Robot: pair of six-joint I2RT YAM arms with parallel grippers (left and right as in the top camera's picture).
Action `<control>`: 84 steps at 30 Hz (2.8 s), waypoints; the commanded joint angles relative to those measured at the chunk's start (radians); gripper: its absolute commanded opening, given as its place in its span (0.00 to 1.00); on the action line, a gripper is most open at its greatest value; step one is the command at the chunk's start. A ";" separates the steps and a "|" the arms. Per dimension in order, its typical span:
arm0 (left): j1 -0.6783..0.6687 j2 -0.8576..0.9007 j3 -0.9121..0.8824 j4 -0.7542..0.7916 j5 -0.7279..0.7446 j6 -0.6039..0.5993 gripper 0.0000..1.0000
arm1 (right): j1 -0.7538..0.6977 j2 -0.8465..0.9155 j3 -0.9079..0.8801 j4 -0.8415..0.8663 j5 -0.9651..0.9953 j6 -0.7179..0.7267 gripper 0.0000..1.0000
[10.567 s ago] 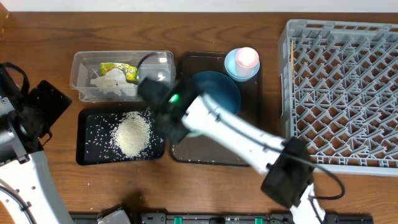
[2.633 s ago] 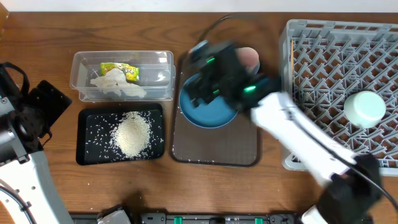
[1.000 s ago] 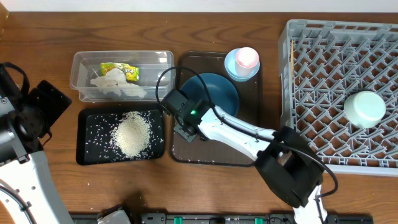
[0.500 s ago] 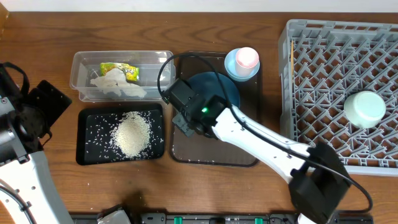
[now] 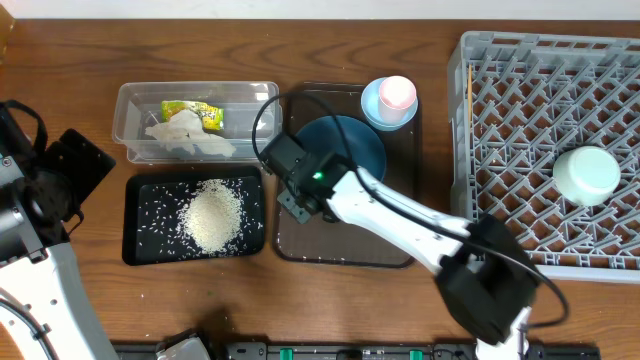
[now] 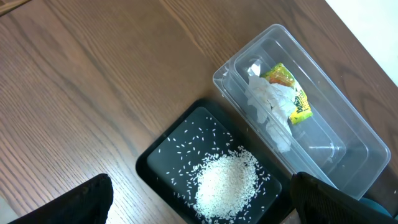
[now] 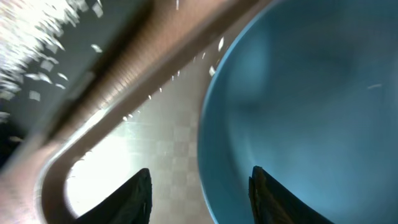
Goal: Sort waste into correct bins and load items into the dishwasher rack
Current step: 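Move the right gripper left and grasp the blue plate's rim, then lift the blue plate and carry it right over the rack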
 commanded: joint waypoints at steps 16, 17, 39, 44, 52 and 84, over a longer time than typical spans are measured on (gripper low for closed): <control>0.005 0.003 0.006 -0.001 -0.009 0.003 0.93 | 0.007 0.063 0.030 -0.017 -0.060 0.003 0.01; 0.005 0.003 0.006 -0.001 -0.009 0.003 0.93 | 0.007 0.063 0.042 -0.026 -0.073 0.003 0.01; 0.005 0.003 0.006 -0.001 -0.009 0.003 0.93 | -0.234 0.043 0.754 -0.590 -0.184 -0.025 0.01; 0.005 0.003 0.006 -0.001 -0.009 0.003 0.93 | -0.428 -0.019 0.763 -0.602 -0.262 -0.025 0.01; 0.005 0.004 0.006 -0.001 -0.009 0.003 0.93 | -0.750 -0.066 0.763 -0.562 -0.429 -0.032 0.01; 0.005 0.004 0.006 -0.001 -0.009 0.003 0.93 | -1.399 -0.056 0.187 0.126 -1.404 0.003 0.01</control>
